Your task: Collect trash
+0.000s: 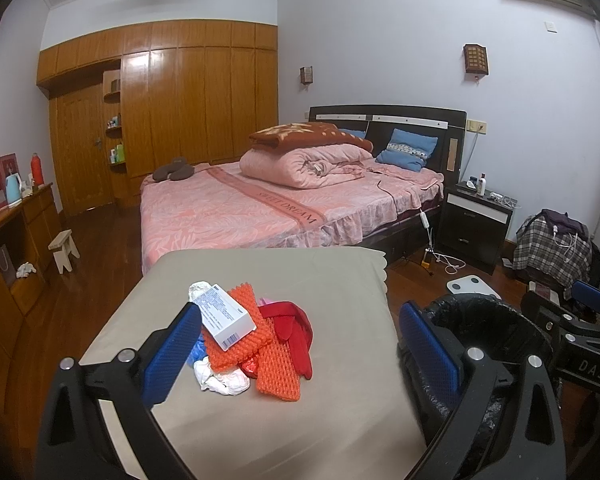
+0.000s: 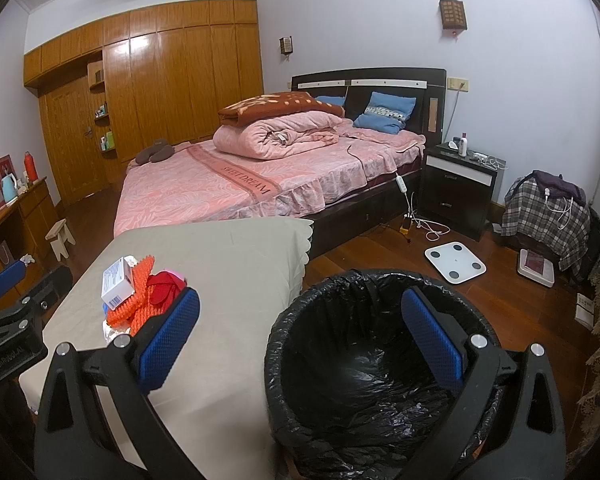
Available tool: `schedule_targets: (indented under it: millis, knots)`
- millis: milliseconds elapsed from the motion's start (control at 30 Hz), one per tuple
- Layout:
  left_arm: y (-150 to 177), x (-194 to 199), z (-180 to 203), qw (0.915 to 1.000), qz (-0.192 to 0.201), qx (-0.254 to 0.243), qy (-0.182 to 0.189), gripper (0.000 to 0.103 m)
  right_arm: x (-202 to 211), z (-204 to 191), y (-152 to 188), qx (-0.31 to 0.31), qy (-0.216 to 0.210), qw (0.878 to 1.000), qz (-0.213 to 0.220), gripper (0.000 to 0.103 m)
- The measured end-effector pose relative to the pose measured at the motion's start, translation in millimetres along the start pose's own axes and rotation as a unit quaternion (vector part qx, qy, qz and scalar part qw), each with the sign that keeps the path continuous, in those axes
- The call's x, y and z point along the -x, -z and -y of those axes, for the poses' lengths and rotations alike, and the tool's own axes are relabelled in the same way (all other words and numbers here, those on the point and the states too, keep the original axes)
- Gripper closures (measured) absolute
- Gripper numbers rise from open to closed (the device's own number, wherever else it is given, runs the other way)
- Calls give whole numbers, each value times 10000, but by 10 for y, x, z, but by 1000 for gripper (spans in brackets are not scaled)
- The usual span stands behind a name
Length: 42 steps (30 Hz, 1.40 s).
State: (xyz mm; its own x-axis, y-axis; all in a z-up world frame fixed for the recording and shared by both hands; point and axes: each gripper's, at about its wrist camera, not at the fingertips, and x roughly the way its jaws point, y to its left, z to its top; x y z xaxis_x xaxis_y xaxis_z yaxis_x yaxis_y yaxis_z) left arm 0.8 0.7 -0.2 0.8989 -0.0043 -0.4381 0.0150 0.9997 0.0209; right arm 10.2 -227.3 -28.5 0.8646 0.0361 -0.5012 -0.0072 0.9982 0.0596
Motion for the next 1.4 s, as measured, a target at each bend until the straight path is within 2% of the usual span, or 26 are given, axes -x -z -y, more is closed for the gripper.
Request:
schedule_targets:
  millis: [333,400,467,800,967,1133,1400]
  knots:
    - [100,-41,-19,10000,-14,20,-54,6,-134,-140,38,22,-58,10000,-28,5]
    - [26,-32,-69,9999,8,20,-102,6,-220,-181,60,36,-94,9999,0,5]
    - [163,-182,-199,9998,25,44,-202,6,-295,-219,78,62,-111,9999,-17,5]
    - [414,-553,-811,9974,-191,93,-696,6,-878,-629,187,248,-381,9987,-223,5]
    - [565,-849,-1072,9950,-483,33,-873,9,-1206,-887,299,386,-481,9975,-347,5]
    - [621,-1030,-1232,9945,-620,193,-817,11,-1405,-1116,331,546,-568,9962,-361,5]
    - [509,-1284,-1074,9962,-613,279,-550,9,-1700,-1192,260,525,-395,9971,-375,5]
